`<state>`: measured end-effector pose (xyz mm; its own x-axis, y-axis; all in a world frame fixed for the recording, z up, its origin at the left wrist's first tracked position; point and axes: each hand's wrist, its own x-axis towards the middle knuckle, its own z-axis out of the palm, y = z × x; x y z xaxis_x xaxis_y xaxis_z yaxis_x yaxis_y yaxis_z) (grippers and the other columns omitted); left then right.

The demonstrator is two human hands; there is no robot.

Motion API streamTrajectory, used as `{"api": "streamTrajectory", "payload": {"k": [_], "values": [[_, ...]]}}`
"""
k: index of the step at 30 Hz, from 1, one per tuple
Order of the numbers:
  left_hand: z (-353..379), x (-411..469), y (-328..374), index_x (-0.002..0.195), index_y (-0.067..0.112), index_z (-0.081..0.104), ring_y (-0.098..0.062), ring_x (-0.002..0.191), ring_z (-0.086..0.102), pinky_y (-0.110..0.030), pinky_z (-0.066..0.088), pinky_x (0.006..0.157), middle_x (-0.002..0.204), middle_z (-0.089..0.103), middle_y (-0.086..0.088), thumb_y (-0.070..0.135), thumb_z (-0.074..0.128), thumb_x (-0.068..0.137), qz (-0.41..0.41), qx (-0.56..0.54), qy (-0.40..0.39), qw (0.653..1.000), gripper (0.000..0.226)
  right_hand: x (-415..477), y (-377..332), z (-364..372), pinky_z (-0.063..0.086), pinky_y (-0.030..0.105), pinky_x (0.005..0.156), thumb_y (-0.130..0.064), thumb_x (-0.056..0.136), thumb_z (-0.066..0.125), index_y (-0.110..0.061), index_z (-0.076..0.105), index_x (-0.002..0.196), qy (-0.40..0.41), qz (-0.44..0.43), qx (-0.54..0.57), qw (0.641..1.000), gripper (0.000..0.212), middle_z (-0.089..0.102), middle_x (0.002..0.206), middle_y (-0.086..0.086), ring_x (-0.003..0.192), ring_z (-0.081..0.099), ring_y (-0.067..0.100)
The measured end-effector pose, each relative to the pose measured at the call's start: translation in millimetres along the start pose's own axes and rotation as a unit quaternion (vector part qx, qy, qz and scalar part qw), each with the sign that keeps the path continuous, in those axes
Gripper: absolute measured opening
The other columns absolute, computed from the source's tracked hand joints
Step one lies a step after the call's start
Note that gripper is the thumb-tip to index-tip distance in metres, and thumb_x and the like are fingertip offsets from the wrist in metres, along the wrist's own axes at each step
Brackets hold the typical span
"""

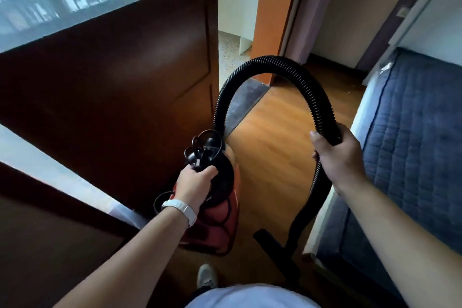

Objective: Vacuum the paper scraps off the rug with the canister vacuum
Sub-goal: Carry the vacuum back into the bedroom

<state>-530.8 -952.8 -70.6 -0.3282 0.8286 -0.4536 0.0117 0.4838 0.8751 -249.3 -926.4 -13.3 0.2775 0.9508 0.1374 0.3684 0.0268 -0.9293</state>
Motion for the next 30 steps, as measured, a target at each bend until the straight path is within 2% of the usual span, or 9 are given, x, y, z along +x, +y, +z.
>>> {"api": "streamTrajectory", "payload": {"k": [3,6,11,13,16,19,22,30], "values": [[-1.8,42.2,22.7,0.087,0.018,0.069,-0.024,0.07,0.068,-0.035,0.053,0.058,0.082,0.073,-0.005,0.026,0.068,0.068,0.004,0.019,-0.024,1.0,0.021,19.9,-7.7,17.3,0.052,0.035,0.062,-0.03,0.091,0.069,-0.03,0.058,0.088,0.028,0.007,-0.012,1.0,0.011,0.061,0.071,-0.002,0.06,0.062,0.02],[4.1,77.0,43.2,0.083,0.017,0.069,-0.026,0.069,0.066,-0.04,0.056,0.062,0.078,0.072,-0.006,0.027,0.068,0.065,0.02,0.029,-0.034,0.999,0.02,41.1,-10.1,27.5,0.051,0.031,0.059,-0.029,0.091,0.069,-0.029,0.057,0.086,0.06,0.03,-0.009,0.998,0.013,0.061,0.071,0.0,0.056,0.061,0.014],[31.0,136.3,69.9,0.081,0.019,0.07,-0.03,0.072,0.069,-0.045,0.057,0.065,0.078,0.073,-0.006,0.03,0.068,0.061,0.009,0.046,-0.053,0.998,0.024,87.8,3.4,42.4,0.052,0.036,0.061,-0.029,0.09,0.069,-0.024,0.059,0.087,0.077,0.044,-0.023,0.996,0.012,0.062,0.069,0.002,0.059,0.063,0.02],[47.5,156.9,77.9,0.082,0.02,0.07,-0.031,0.071,0.069,-0.043,0.056,0.063,0.078,0.073,-0.007,0.03,0.068,0.06,0.002,0.051,-0.063,0.997,0.024,111.0,15.4,47.1,0.052,0.036,0.061,-0.031,0.089,0.07,-0.023,0.06,0.09,0.087,0.055,-0.021,0.994,0.013,0.063,0.068,0.002,0.06,0.064,0.021],[77.2,187.4,96.8,0.084,0.018,0.07,-0.029,0.069,0.069,-0.039,0.053,0.059,0.08,0.074,-0.008,0.025,0.069,0.065,-0.01,0.042,-0.071,0.997,0.02,155.1,35.7,54.6,0.052,0.04,0.064,-0.043,0.082,0.069,-0.03,0.06,0.087,0.1,0.078,0.011,0.992,0.016,0.063,0.064,-0.001,0.061,0.064,0.023],[108.6,218.2,121.0,0.088,0.016,0.07,-0.027,0.064,0.068,-0.033,0.049,0.054,0.079,0.074,-0.009,0.02,0.069,0.07,-0.02,0.045,-0.071,0.996,0.019,207.7,53.1,60.0,0.05,0.038,0.064,-0.035,0.087,0.07,-0.03,0.059,0.084,0.091,0.082,0.023,0.992,0.012,0.062,0.064,-0.002,0.059,0.062,0.019],[144.6,250.6,152.2,0.088,0.015,0.07,-0.026,0.06,0.067,-0.032,0.049,0.052,0.073,0.073,-0.007,0.019,0.069,0.072,-0.016,0.053,-0.067,0.996,0.017,260.9,60.7,54.3,0.049,0.033,0.059,-0.029,0.091,0.069,-0.029,0.057,0.083,0.086,0.079,0.027,0.993,0.014,0.062,0.064,-0.002,0.06,0.062,0.018],[237.8,315.9,233.4,0.088,0.013,0.068,-0.025,0.059,0.063,-0.033,0.05,0.054,0.073,0.069,-0.007,0.017,0.067,0.073,0.028,0.058,-0.092,0.994,0.016,378.1,67.0,14.0,0.051,0.037,0.063,-0.033,0.089,0.069,-0.028,0.058,0.087,0.111,0.079,0.039,0.99,0.012,0.063,0.067,0.0,0.059,0.063,0.018]]}}
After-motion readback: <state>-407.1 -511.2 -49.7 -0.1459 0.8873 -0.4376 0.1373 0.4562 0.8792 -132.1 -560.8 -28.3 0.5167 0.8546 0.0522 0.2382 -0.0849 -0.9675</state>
